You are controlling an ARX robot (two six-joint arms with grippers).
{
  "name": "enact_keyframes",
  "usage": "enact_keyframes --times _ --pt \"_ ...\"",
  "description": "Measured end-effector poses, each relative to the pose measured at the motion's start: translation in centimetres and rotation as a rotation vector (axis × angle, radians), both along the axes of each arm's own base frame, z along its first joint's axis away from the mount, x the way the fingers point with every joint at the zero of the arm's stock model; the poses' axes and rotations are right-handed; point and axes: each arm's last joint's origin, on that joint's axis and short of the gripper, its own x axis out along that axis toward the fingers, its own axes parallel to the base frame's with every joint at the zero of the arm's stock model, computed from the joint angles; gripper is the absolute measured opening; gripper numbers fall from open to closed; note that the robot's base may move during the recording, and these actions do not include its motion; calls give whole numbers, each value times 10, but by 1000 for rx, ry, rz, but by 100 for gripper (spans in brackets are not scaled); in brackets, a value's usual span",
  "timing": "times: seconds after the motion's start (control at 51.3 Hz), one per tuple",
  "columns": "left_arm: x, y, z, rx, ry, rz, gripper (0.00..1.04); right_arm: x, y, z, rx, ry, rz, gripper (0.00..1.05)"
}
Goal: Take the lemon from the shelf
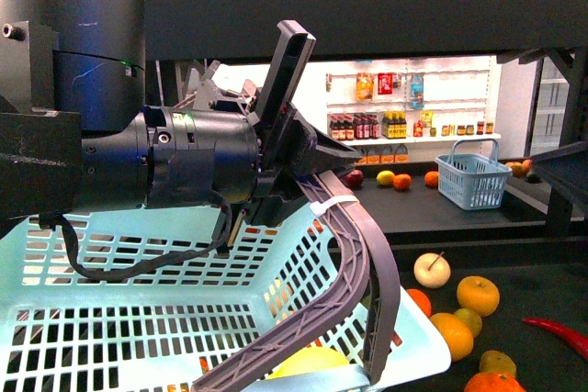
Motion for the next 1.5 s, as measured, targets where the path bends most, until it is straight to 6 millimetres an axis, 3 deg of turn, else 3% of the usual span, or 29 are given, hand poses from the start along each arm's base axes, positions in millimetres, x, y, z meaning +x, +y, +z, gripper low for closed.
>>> enact_keyframes --times 0.058,0.234,0.526,0.565,0.779,0.916,1.11,1.5 --pt "0 0 0 0 0 0 8 -16 -3 0 2 -7 -17 97" --pt "0 0 0 0 0 1 8 -89 -17 -8 39 11 -87 97" --pt "0 0 0 0 0 0 8 -151 -30 -23 80 0 -165 97" --pt "0 0 0 0 0 0 8 -153 -32 -28 82 -8 -171 96" --pt "0 0 0 1 -1 2 8 -153 -30 -50 58 -93 -156 62" --pt "0 0 0 -1 2 0 8 -153 -16 -66 55 -93 -140 36" --pt "0 0 0 0 0 0 8 -153 -15 -74 54 -90 -140 5" --pt "0 0 0 -1 2 0 8 -154 -15 -85 53 -103 -138 3"
